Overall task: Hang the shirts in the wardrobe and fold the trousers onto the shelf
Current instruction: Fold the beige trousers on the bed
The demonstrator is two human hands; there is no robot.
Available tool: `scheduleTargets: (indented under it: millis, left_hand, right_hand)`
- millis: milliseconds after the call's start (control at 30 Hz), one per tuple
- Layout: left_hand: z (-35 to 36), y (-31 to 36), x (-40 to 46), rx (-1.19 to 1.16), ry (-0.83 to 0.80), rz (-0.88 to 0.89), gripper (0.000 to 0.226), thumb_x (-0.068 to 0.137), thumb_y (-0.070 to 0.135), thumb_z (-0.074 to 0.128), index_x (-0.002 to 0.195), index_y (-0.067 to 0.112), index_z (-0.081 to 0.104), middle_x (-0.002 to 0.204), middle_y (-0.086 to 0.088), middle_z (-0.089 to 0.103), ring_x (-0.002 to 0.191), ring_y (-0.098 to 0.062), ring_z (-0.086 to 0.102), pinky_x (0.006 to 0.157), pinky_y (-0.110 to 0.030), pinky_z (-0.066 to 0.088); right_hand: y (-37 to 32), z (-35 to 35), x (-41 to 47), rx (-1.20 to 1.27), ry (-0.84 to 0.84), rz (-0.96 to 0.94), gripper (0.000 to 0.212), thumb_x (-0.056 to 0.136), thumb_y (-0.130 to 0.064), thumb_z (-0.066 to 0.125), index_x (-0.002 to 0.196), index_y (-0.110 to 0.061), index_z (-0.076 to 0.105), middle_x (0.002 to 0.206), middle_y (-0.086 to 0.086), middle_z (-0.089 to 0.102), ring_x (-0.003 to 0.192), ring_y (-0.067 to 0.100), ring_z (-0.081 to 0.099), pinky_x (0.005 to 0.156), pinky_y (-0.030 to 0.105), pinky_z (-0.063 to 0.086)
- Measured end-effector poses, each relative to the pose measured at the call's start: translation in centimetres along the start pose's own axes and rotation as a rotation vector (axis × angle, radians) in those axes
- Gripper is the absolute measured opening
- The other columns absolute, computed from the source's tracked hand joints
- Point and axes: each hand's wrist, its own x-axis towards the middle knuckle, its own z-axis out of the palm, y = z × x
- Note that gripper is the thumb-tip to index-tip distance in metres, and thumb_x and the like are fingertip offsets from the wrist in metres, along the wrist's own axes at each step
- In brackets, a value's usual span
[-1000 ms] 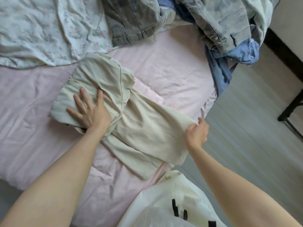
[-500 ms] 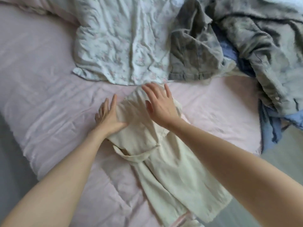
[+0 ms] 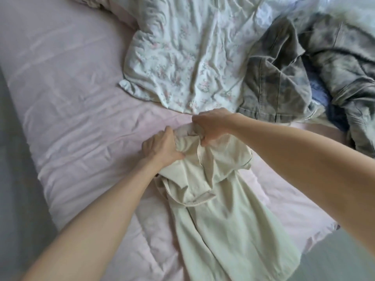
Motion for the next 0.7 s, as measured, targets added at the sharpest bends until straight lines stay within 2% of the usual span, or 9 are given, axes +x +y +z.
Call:
scheduleTargets:
  millis: [200, 267, 333, 400, 433, 500, 600, 633, 700]
  left_hand:
    - [-0.9, 1.4, -3.6, 0.189, 0.680, 0.107, 0.050, 0.053, 0.034, 0.086, 0.085, 0.010, 0.056, 0.083, -0.012, 0.060, 0.073, -0.031, 0.058, 0.058, -0.033, 0.042]
    - [1.6, 2.2, -7.1, 0.126, 0.612, 0.154, 0.051, 0.056, 0.039, 0.081, 0.091, 0.009, 0.060, 0.103, -0.016, 0.062, 0.081, -0.032, 0.060, 0.063, -0.036, 0.047]
    - [4.4, 3.1, -11.1, 0.021, 0.272, 0.190, 0.063, 0.067, 0.051, 0.071, 0.113, 0.009, 0.058, 0.138, -0.021, 0.044, 0.110, -0.037, 0.052, 0.086, -0.046, 0.047]
    - [6.9, 3.4, -14.2, 0.021, -0.078, 0.242, 0.066, 0.083, 0.057, 0.053, 0.131, 0.012, 0.046, 0.156, -0.015, 0.013, 0.132, -0.031, 0.030, 0.108, -0.041, 0.030]
    - [7.9, 3.6, -15.5, 0.024, -0.130, 0.289, 0.059, 0.086, 0.054, 0.050, 0.128, 0.012, 0.049, 0.156, -0.012, 0.013, 0.132, -0.027, 0.033, 0.107, -0.037, 0.031]
    - [8.2, 4.3, -16.5, -0.074, 0.014, 0.370, 0.033, 0.080, 0.034, 0.067, 0.100, 0.008, 0.066, 0.138, -0.016, 0.049, 0.104, -0.023, 0.061, 0.084, -0.032, 0.051]
    - [6.7, 5.1, -14.4, -0.249, 0.394, 0.380, 0.008, 0.077, 0.017, 0.064, 0.072, 0.011, 0.066, 0.073, -0.011, 0.069, 0.058, -0.026, 0.064, 0.050, -0.027, 0.050]
    - [6.0, 4.8, -12.8, -0.233, 0.457, 0.345, 0.012, 0.079, 0.022, 0.058, 0.076, 0.013, 0.066, 0.072, -0.010, 0.066, 0.063, -0.027, 0.064, 0.053, -0.029, 0.050]
    - [4.9, 3.8, -8.6, -0.144, 0.319, 0.232, 0.039, 0.079, 0.037, 0.061, 0.113, 0.018, 0.059, 0.118, -0.012, 0.058, 0.107, -0.030, 0.055, 0.087, -0.040, 0.044]
  right_hand:
    - [0.0, 2.1, -4.6, 0.005, 0.650, 0.038, 0.054, 0.071, -0.042, 0.068, 0.113, -0.011, 0.052, 0.105, 0.013, 0.054, 0.099, 0.032, 0.052, 0.083, 0.042, 0.039]
    - [-0.8, 5.5, -7.6, 0.000, 0.708, 0.026, 0.052, 0.063, -0.031, 0.071, 0.108, -0.009, 0.057, 0.101, 0.015, 0.057, 0.090, 0.033, 0.057, 0.079, 0.041, 0.042]
    - [-1.4, 9.7, -10.8, 0.002, 0.644, -0.002, 0.053, 0.059, -0.027, 0.068, 0.109, -0.009, 0.061, 0.110, 0.015, 0.061, 0.090, 0.033, 0.061, 0.078, 0.039, 0.046]
    - [-1.3, 13.9, -13.8, -0.008, 0.416, -0.027, 0.063, 0.059, -0.028, 0.072, 0.118, -0.009, 0.059, 0.128, 0.016, 0.055, 0.103, 0.032, 0.061, 0.085, 0.039, 0.048]
    - [-1.3, 15.8, -15.4, -0.008, 0.250, -0.033, 0.069, 0.064, -0.031, 0.071, 0.127, -0.013, 0.052, 0.143, 0.014, 0.042, 0.118, 0.029, 0.053, 0.093, 0.037, 0.045]
    - [-1.0, 17.6, -17.4, 0.022, 0.085, -0.009, 0.064, 0.081, -0.036, 0.059, 0.139, -0.021, 0.038, 0.155, 0.002, 0.019, 0.135, 0.021, 0.036, 0.101, 0.035, 0.038]
    - [-1.0, 17.0, -17.2, 0.218, 0.366, 0.019, 0.036, 0.075, -0.018, 0.071, 0.110, -0.011, 0.064, 0.116, 0.011, 0.065, 0.093, 0.028, 0.066, 0.068, 0.037, 0.051]
    - [-1.3, 16.1, -16.7, 0.290, 0.467, 0.070, 0.027, 0.076, -0.014, 0.071, 0.101, -0.009, 0.065, 0.099, 0.010, 0.069, 0.078, 0.030, 0.067, 0.061, 0.036, 0.050]
    - [-2.4, 14.2, -15.1, 0.531, 0.521, 0.255, 0.023, 0.088, -0.019, 0.057, 0.110, -0.013, 0.056, 0.094, 0.008, 0.067, 0.079, 0.031, 0.065, 0.064, 0.039, 0.051]
